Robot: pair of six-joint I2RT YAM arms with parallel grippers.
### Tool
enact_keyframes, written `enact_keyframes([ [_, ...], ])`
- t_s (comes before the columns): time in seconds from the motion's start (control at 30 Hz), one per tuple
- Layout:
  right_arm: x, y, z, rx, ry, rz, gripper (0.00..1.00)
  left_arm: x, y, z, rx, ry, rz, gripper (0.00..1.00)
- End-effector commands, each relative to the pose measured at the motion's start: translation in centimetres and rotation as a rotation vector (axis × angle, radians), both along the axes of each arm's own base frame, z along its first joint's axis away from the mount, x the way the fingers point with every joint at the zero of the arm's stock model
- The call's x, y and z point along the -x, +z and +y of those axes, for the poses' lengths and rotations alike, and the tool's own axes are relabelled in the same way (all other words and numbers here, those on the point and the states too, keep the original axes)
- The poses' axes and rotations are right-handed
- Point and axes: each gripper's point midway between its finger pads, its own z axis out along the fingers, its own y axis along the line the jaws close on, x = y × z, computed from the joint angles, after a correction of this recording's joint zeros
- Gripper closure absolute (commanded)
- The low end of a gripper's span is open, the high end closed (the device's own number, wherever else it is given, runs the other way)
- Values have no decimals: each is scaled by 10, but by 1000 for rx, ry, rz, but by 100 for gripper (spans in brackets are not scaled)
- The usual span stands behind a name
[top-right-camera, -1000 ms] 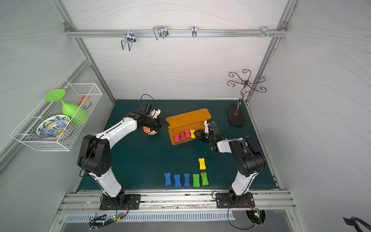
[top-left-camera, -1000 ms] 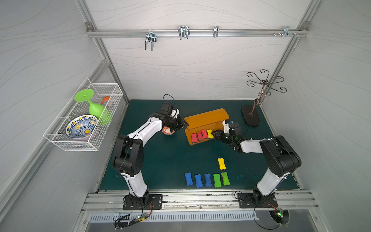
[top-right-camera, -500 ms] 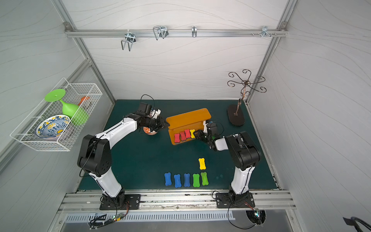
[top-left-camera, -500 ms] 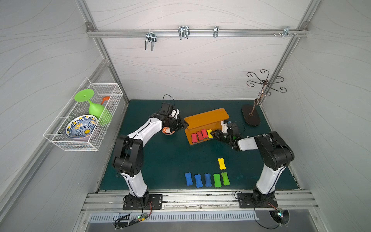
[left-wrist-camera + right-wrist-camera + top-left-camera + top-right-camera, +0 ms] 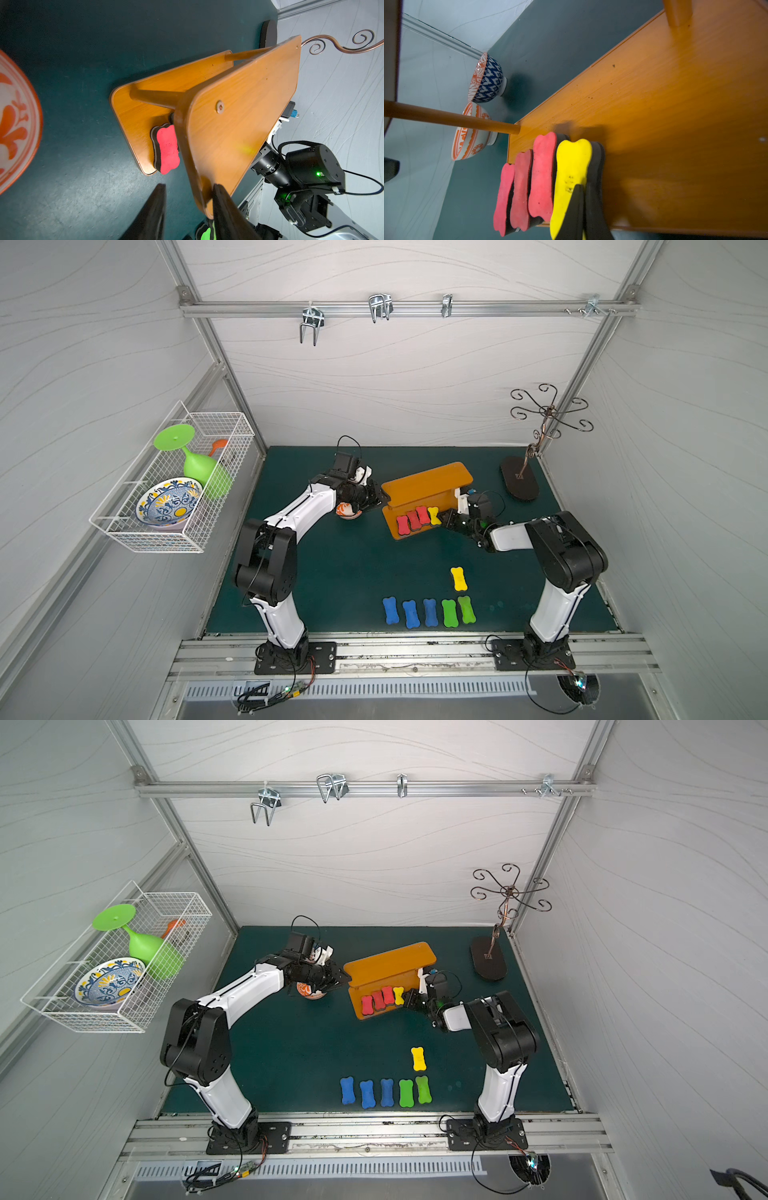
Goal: Remove the whiteboard erasers from the shelf
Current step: Pick up the whiteboard eraser from the shelf, then place the whiteboard eraser at the center of the board.
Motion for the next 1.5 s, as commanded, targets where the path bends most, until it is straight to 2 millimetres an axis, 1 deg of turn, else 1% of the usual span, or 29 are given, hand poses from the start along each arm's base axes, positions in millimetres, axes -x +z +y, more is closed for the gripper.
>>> enact_keyframes([
  [0.0,12,-3,-1,82,20,25,100,0,8,1,-6,-8,-38,59],
  [0.2,15,11,-7,104,-11,10,100,0,9,3,-11,-4,-42,58],
  [0.33,21,23,-14,102,-40,7,100,0,9,4,-18,3,-44,56],
  [0.43,31,33,-23,101,-70,10,100,-1,9,6,-26,10,-45,52],
  [0.53,50,43,-31,91,-94,30,100,-1,10,6,-28,15,-49,51],
  [0.67,97,48,-38,96,-95,74,100,0,13,7,-22,20,-58,51],
  [0.8,151,40,-42,119,-85,127,100,1,16,7,-19,25,-68,50],
  [0.87,173,36,-41,126,-73,144,100,1,17,8,-18,25,-70,50],
  [0.9,183,32,-40,127,-72,158,100,1,17,8,-18,26,-72,50],
  [1.0,205,18,-38,139,-81,178,100,1,17,8,-20,29,-73,50],
  [1.1,218,3,-36,160,-73,203,100,1,19,8,-21,29,-79,49],
  [1.2,223,-9,-29,180,-54,228,100,2,19,8,-22,27,-79,49],
  [1.27,223,-12,-26,198,-47,238,100,2,18,8,-23,27,-75,49],
  [1.37,219,-11,-24,204,-50,225,100,3,19,8,-27,25,-80,49],
  [1.47,220,-12,-23,206,-45,228,100,3,17,9,-33,25,-79,49],
])
